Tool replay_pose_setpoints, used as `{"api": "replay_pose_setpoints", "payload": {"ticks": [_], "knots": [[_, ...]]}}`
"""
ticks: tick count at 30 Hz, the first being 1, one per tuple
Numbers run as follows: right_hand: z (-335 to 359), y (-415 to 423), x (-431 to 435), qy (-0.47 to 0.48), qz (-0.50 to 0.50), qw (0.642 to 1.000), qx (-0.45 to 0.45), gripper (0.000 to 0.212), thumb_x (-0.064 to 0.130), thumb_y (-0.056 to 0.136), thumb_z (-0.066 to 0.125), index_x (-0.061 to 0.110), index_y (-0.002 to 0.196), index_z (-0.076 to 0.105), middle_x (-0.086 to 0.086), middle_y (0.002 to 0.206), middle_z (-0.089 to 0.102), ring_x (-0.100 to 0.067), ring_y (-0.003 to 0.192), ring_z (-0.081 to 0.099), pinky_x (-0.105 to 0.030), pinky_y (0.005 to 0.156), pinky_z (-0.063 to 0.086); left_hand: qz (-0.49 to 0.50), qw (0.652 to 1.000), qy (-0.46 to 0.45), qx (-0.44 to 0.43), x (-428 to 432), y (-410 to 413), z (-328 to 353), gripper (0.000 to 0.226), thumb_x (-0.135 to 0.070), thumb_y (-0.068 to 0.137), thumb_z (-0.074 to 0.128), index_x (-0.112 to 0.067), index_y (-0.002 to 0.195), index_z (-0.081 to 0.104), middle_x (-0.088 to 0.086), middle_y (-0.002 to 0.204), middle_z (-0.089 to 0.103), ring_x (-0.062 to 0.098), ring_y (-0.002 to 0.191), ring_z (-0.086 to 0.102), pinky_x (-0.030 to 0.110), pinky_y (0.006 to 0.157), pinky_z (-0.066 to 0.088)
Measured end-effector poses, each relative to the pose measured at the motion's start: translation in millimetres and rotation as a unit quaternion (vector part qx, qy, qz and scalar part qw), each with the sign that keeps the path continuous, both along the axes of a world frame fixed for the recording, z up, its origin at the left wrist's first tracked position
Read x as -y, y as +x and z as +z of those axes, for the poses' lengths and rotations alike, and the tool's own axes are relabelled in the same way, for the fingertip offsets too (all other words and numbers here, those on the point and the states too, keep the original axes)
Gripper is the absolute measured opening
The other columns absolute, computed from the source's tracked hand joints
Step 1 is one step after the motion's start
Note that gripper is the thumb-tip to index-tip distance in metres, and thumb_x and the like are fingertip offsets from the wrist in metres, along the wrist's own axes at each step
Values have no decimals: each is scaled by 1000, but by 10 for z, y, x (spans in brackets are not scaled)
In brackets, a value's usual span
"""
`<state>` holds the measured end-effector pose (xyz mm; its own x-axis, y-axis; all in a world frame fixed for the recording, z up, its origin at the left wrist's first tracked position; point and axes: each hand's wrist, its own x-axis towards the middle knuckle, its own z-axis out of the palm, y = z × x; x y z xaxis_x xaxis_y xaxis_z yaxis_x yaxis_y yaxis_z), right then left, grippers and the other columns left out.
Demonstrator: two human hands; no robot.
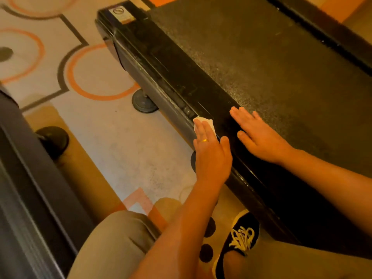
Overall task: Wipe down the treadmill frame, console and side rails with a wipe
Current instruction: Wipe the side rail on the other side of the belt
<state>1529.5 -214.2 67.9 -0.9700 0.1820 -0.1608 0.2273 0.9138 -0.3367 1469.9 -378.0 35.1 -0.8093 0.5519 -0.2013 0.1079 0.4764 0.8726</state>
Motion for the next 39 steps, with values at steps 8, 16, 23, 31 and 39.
{"api": "replay_pose_setpoints", "payload": {"ticks": [8, 16, 23, 31, 39], "knots": [[-196, -1195, 56, -6, 8, 1000, -15, 51, 27, 109, 32, 20, 158, 21, 5, 166, 12, -11, 152, 1, -37, 123, -4, 20, 999, 29, 20, -23, -148, 8, 66, -41, 108, 25, -23, 158, -14, -8, 166, -18, 6, 153, -11, 35, 126, -5], [-220, -1225, 111, 16, 4, 1000, -16, 58, 40, 102, 21, 25, 158, 21, 8, 165, 12, -4, 151, 1, -28, 121, -3, 100, 993, 50, 39, -176, -736, 37, 65, -41, 109, 26, -21, 160, -10, -6, 167, -17, 14, 154, -7, 42, 127, 5], [-231, -1213, 104, 14, -1, 1000, -16, 56, 43, 104, 20, 29, 158, 22, 12, 165, 12, -2, 151, 1, -32, 123, -1, 99, 992, 70, 26, -216, -693, 36, 69, -44, 108, 26, -21, 157, -17, -5, 166, -22, 9, 152, -16, 37, 127, 2], [-256, -1205, 97, 22, -10, 999, -28, 55, 43, 104, 21, 29, 157, 24, 12, 164, 15, 0, 151, 2, -36, 125, 3, 102, 993, 50, -15, -166, -947, -57, 68, -37, 108, 31, -15, 159, -8, -1, 168, -15, 12, 154, -10, 41, 127, 7], [-293, -1207, 80, 26, -6, 999, -47, 54, 42, 105, 23, 28, 158, 24, 12, 165, 17, -1, 152, 3, -39, 125, 5, 111, 992, 52, -28, -221, -1339, -68, 70, -41, 108, 28, -10, 159, -8, 6, 167, -15, 16, 154, -13, 39, 127, 1]]}}
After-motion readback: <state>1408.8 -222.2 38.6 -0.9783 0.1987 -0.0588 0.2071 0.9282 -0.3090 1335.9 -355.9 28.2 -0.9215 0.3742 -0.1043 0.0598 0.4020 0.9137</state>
